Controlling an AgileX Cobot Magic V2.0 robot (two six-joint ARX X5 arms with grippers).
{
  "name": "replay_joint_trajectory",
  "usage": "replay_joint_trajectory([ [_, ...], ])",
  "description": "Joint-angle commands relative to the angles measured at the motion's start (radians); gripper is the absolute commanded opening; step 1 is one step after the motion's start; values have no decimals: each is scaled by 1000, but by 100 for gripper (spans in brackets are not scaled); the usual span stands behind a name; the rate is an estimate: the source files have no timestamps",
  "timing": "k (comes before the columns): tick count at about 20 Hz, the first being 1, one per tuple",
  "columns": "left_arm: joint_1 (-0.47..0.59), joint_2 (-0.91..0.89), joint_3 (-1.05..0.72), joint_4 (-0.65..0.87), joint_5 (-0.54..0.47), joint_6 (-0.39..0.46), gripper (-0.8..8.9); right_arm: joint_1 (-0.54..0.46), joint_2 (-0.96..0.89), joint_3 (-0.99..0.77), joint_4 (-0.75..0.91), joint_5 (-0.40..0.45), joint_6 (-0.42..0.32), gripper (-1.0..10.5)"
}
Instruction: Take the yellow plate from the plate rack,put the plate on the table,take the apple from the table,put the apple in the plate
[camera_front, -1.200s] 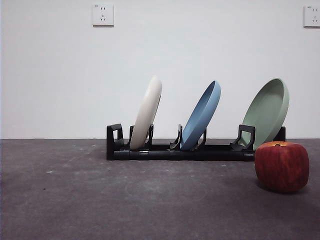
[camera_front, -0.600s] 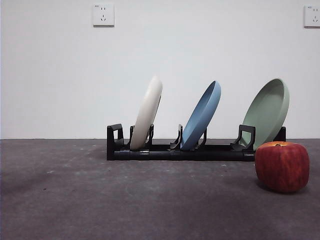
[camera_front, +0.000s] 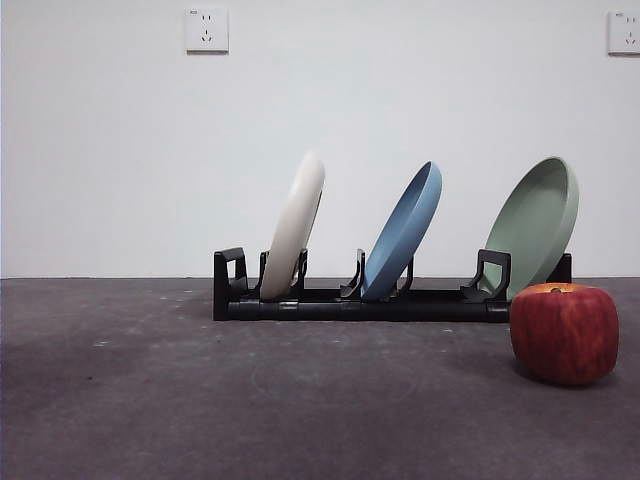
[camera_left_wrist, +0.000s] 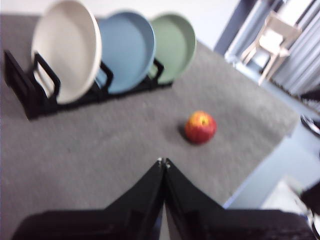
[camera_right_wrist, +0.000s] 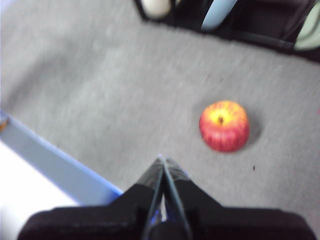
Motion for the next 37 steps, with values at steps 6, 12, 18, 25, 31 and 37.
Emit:
replay_joint_trajectory([
  [6, 2, 11, 5, -61, -69, 103, 155, 3, 31, 11, -5, 11, -20, 72],
  [12, 2, 11, 5, -58, -79, 98, 569, 3, 31, 11, -5, 11, 18, 629],
  [18, -10, 58, 10, 96, -72, 8, 566, 3, 31, 11, -3, 10, 27, 629],
  [25, -208, 358, 140, 368, -151, -87, 563, 3, 31, 11, -3, 10, 38, 629],
  [31, -332, 749, 440, 414, -249, -77, 563, 3, 31, 11, -2, 10, 38, 629],
  [37, -378, 1084, 724, 424, -380, -77, 562, 3, 31, 11, -2, 10, 45, 629],
])
